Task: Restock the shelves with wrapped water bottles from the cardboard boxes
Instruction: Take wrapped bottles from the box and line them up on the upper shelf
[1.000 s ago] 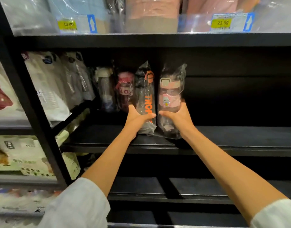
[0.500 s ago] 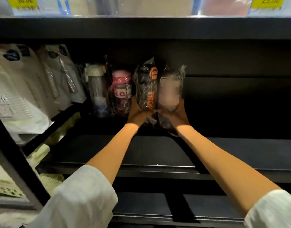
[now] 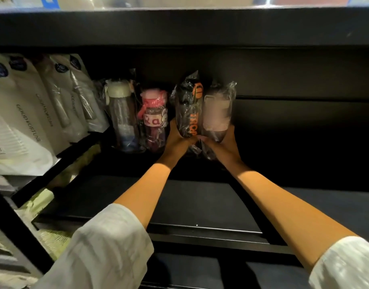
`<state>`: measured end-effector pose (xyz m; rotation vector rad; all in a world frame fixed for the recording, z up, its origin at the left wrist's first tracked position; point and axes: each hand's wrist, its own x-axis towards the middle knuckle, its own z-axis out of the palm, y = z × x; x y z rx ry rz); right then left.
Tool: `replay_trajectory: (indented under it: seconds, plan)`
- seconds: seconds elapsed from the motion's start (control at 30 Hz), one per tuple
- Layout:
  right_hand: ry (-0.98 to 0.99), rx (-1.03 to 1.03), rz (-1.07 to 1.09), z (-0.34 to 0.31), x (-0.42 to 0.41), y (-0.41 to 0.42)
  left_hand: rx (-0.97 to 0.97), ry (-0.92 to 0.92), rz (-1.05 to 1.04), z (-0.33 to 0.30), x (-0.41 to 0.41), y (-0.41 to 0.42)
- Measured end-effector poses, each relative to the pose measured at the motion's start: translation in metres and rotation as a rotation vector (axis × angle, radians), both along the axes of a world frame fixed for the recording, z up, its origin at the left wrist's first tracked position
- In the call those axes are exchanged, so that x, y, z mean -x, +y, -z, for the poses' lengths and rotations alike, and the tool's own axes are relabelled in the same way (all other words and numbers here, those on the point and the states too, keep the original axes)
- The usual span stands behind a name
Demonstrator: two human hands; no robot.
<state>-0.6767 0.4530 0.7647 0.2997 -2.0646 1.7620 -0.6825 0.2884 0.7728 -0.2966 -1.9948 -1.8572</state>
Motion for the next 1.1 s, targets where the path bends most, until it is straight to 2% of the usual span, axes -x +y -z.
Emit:
replay_trajectory:
  seconds: [0.53,0.67,0.73,0.83,0.93,1.0,1.1]
  plan:
    - [-0.077,-0.005,-0.028,0.003,0.005,0.005,0.068,-0.081,-0.058,0.002,0.013,-0.003]
    - [-0.161,-0.063,-0.025,0.006,-0.013,0.012,0.094,-0.113,-0.052,0.006,0.000,-0.007]
    - [-0.237,-0.217,0.046,0.002,-0.029,0.012,0.131,-0.117,-0.055,0.006,-0.013,-0.012]
    - [-0.367,-0.613,0.219,-0.008,-0.060,0.015,0.284,-0.167,-0.156,-0.001,-0.045,-0.013]
    - [-0.374,-0.881,0.230,-0.015,-0.100,0.022,0.652,-0.212,-0.246,-0.010,-0.087,-0.019]
    - [-0.368,-1.095,0.144,-0.018,-0.128,0.022,0.896,-0.323,-0.231,-0.013,-0.123,-0.026]
    - [-0.212,-1.272,0.094,-0.015,-0.165,0.012,1.147,-0.341,-0.276,-0.013,-0.180,-0.039]
